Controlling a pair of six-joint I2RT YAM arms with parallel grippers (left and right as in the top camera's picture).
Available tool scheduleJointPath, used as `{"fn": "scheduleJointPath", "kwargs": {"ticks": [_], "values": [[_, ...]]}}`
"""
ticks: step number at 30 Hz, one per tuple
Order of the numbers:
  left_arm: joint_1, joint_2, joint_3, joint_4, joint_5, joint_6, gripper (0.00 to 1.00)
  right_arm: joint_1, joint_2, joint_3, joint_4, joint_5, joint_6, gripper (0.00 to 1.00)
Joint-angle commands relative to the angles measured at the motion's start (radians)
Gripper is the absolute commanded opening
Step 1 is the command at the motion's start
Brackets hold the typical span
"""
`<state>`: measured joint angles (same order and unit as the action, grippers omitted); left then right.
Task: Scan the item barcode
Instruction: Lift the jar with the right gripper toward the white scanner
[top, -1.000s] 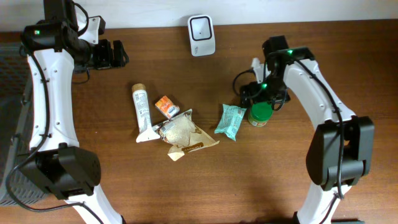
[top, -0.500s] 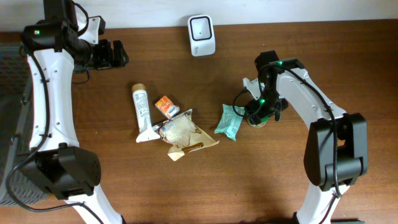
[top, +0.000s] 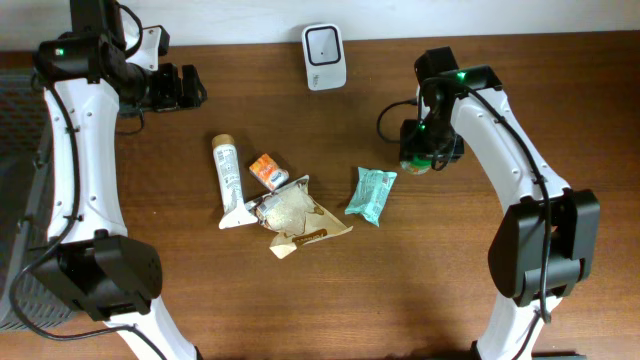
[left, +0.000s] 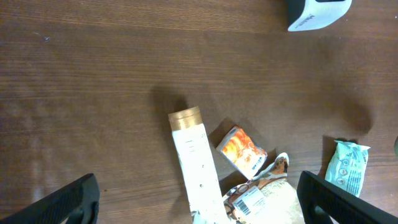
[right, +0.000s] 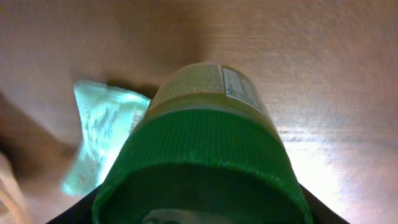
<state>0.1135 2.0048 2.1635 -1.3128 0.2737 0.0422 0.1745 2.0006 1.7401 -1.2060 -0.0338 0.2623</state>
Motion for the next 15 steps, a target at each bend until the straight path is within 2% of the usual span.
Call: {"fn": "scheduleJointPath", "kwargs": {"ticks": [1, 6, 11, 14, 15], "values": [[0.004, -0.005, 0.002, 0.002, 0.011, 0.016, 0.99, -0.002, 0.005, -0.01, 0.034, 0.039, 0.247, 0.53], [0.003, -0.005, 0.002, 0.002, 0.011, 0.016, 0.99, -0.002, 0.005, -0.118, 0.132, 0.039, 0.285, 0.54], [0.003, -0.005, 0.002, 0.002, 0.011, 0.016, 0.99, -0.005, 0.005, -0.145, 0.148, 0.039, 0.267, 0.76], [0.003, -0.005, 0.002, 0.002, 0.011, 0.016, 0.99, -0.008, 0.004, -0.138, 0.143, 0.018, 0.11, 0.95], [0.003, -0.005, 0.002, 0.002, 0.011, 0.016, 0.99, -0.011, 0.004, -0.121, 0.13, 0.005, 0.049, 0.97]]}}
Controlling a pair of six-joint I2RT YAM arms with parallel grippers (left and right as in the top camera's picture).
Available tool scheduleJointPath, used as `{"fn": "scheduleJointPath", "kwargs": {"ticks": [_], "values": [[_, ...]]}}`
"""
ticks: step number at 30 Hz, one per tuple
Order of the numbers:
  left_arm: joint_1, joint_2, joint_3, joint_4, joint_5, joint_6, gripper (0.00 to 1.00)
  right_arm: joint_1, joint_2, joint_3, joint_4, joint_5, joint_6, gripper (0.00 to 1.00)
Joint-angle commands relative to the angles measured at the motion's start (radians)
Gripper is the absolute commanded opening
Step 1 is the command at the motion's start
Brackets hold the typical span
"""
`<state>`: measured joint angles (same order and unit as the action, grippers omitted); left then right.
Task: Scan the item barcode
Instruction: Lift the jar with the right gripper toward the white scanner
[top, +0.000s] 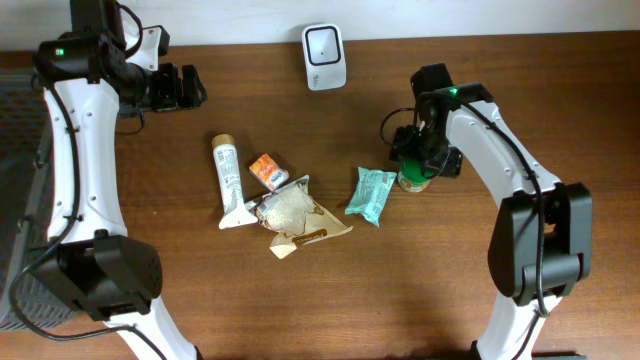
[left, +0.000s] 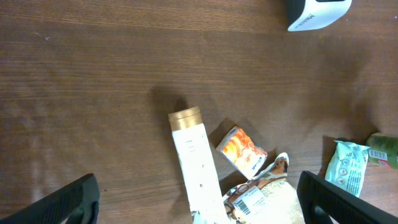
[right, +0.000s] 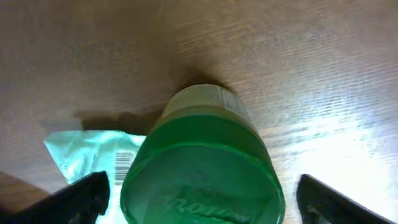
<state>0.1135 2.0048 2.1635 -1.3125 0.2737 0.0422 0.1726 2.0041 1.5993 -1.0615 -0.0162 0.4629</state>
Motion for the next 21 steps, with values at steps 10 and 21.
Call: {"fn": "scheduleJointPath", "kwargs": {"ticks": [10, 21], "values": [[0.003, -0.005, 0.002, 0.001, 0.011, 0.016, 0.99, -0.011, 0.001, 0.098, -0.108, -0.024, -0.441, 0.99], [0.003, -0.005, 0.002, 0.001, 0.011, 0.016, 0.99, -0.017, 0.005, 0.02, -0.012, -0.024, -0.425, 0.86]]}}
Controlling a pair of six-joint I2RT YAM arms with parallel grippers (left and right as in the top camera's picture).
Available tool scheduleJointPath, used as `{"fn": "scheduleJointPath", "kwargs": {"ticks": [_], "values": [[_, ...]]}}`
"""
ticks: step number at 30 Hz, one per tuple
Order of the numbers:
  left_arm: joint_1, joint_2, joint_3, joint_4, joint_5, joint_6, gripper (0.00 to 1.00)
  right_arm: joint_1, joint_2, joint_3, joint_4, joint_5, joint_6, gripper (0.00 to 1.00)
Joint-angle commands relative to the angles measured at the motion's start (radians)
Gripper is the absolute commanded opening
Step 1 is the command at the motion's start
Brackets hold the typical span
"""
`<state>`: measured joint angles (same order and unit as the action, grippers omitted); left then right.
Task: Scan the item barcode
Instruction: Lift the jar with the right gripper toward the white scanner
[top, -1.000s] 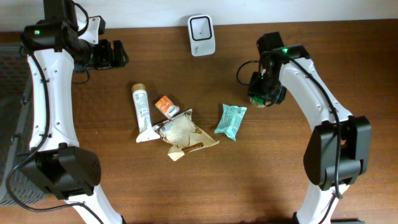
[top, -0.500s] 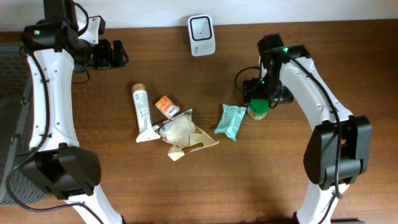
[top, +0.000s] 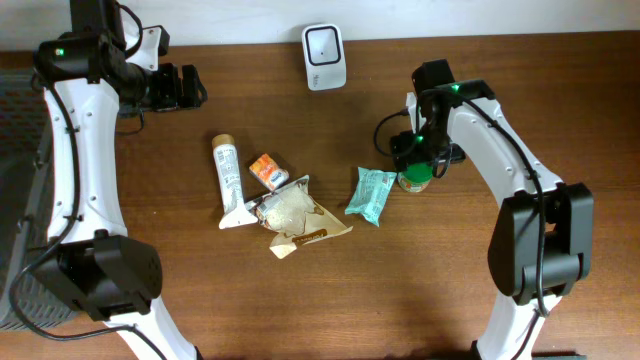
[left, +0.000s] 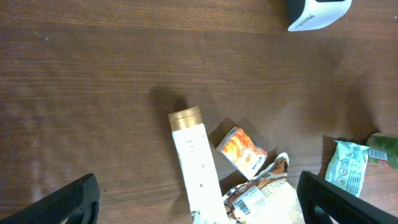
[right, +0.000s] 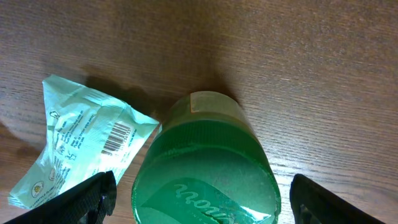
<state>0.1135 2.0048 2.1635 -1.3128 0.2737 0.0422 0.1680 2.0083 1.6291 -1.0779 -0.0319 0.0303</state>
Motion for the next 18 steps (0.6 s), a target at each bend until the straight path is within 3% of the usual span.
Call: {"fn": "scheduleJointPath", "kwargs": {"ticks": [1, 4, 11, 17, 18], "values": [[0.003, -0.005, 0.002, 0.002, 0.011, 0.016, 0.99, -0.013, 0.004, -0.01, 0.005, -0.008, 0.007, 0.86], [0.003, -0.005, 0.002, 0.002, 0.011, 0.016, 0.99, -0.013, 0.035, -0.01, 0.004, -0.009, 0.007, 0.86], [0.003, -0.005, 0.002, 0.002, 0.011, 0.016, 0.99, -0.013, 0.051, -0.01, -0.002, -0.009, 0.008, 0.66], [0.003, -0.005, 0.002, 0.002, 0.011, 0.016, 0.99, -0.013, 0.051, 0.016, -0.04, -0.061, 0.011, 0.58], [0.003, -0.005, 0.002, 0.002, 0.011, 0.016, 0.99, -0.013, 0.05, 0.084, -0.093, -0.116, 0.01, 0.58]]}}
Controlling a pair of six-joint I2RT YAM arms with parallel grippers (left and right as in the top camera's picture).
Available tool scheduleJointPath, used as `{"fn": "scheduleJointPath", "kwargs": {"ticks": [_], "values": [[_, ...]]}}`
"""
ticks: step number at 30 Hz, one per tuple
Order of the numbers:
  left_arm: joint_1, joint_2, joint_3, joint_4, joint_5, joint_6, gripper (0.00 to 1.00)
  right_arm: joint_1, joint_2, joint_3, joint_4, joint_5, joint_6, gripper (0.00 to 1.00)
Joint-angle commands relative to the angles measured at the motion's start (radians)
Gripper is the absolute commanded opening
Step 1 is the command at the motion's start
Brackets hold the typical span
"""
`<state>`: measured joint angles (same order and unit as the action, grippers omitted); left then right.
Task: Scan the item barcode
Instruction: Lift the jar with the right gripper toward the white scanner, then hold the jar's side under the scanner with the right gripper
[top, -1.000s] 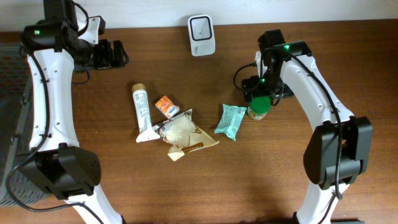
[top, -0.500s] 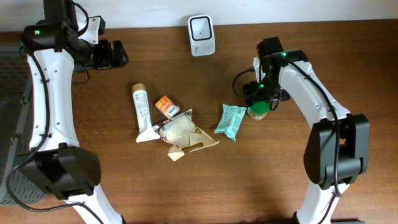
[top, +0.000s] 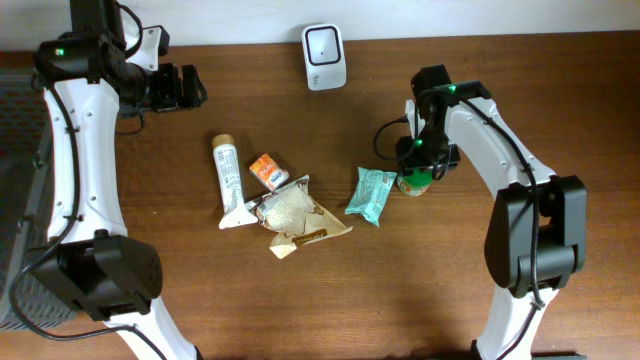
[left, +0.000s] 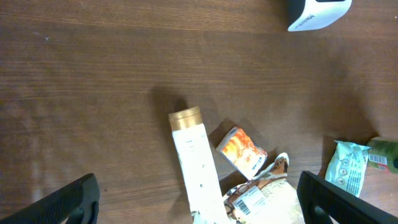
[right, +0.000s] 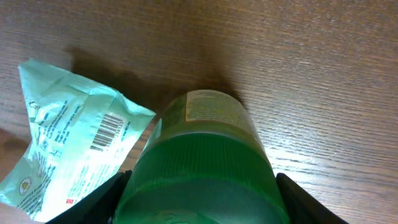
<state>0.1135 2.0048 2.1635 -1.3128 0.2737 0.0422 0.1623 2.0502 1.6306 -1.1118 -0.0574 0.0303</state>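
Observation:
A jar with a green lid (top: 413, 181) (right: 205, 155) stands on the table beside a mint-green packet (top: 371, 194) (right: 74, 137) that shows a barcode. My right gripper (top: 420, 160) (right: 202, 186) is over the jar, its fingers pressed against both sides of the lid. The white scanner (top: 324, 57) (left: 317, 14) stands at the back edge. My left gripper (top: 185, 87) (left: 199, 199) hangs open at the back left, holding nothing.
A white tube with a gold cap (top: 228, 180) (left: 196, 162), a small orange packet (top: 268, 171) and a torn brown-and-white pouch (top: 295, 215) lie left of the mint packet. The wooden table (top: 200, 300) is bare in front.
My right fingers stood wide apart on either side of the jar's lid; now they are in against the lid. The jar and the left arm have not moved.
My right gripper held the jar above the table right of the mint packet. Then the jar stood on the table beside the packet with the fingers spread open around it. They stayed open, and now they are shut on the lid again.

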Motion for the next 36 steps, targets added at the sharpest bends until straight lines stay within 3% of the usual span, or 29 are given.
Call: {"fn": "scheduleJointPath", "kwargs": {"ticks": [1, 4, 7, 10, 15, 18, 22, 26, 29, 30, 34, 36], "values": [[0.003, -0.005, 0.002, 0.002, 0.011, 0.016, 0.99, -0.008, 0.006, 0.106, -0.076, -0.106, 0.01, 0.57], [0.003, -0.005, 0.002, 0.002, 0.011, 0.016, 0.99, -0.007, -0.016, 0.238, -0.143, -0.225, -0.002, 0.57], [0.003, -0.005, 0.002, 0.002, 0.011, 0.016, 0.99, -0.007, -0.043, 0.388, -0.14, -0.561, -0.111, 0.57], [0.003, -0.005, 0.002, 0.002, 0.011, 0.016, 0.99, -0.008, -0.043, 0.456, -0.011, -0.885, -0.126, 0.57], [0.003, -0.004, 0.002, 0.002, 0.011, 0.016, 0.99, -0.009, -0.043, 0.462, 0.268, -1.461, 0.034, 0.57], [0.003, -0.005, 0.002, 0.002, 0.011, 0.016, 0.99, -0.041, -0.043, 0.462, 0.274, -1.495, 0.117, 0.57], [0.003, -0.005, 0.002, 0.002, 0.011, 0.016, 0.99, -0.08, -0.043, 0.462, 0.253, -1.494, 0.121, 0.57], [0.003, -0.005, 0.002, 0.002, 0.011, 0.016, 0.99, -0.065, -0.043, 0.462, 0.25, -1.35, 0.121, 0.56], [0.003, -0.005, 0.002, 0.002, 0.011, 0.016, 0.99, -0.011, -0.043, 0.46, 0.227, -0.958, 0.117, 0.57], [0.002, -0.005, 0.002, 0.002, 0.011, 0.016, 0.99, 0.019, -0.042, 0.46, 0.234, -0.743, 0.116, 0.57], [-0.012, -0.005, 0.002, 0.002, 0.011, 0.016, 0.99, 0.123, -0.005, 0.46, 0.336, -0.165, 0.019, 0.57], [-0.011, -0.005, 0.002, 0.002, 0.011, 0.016, 0.99, 0.155, 0.032, 0.46, 0.424, -0.063, -0.069, 0.57]]}}
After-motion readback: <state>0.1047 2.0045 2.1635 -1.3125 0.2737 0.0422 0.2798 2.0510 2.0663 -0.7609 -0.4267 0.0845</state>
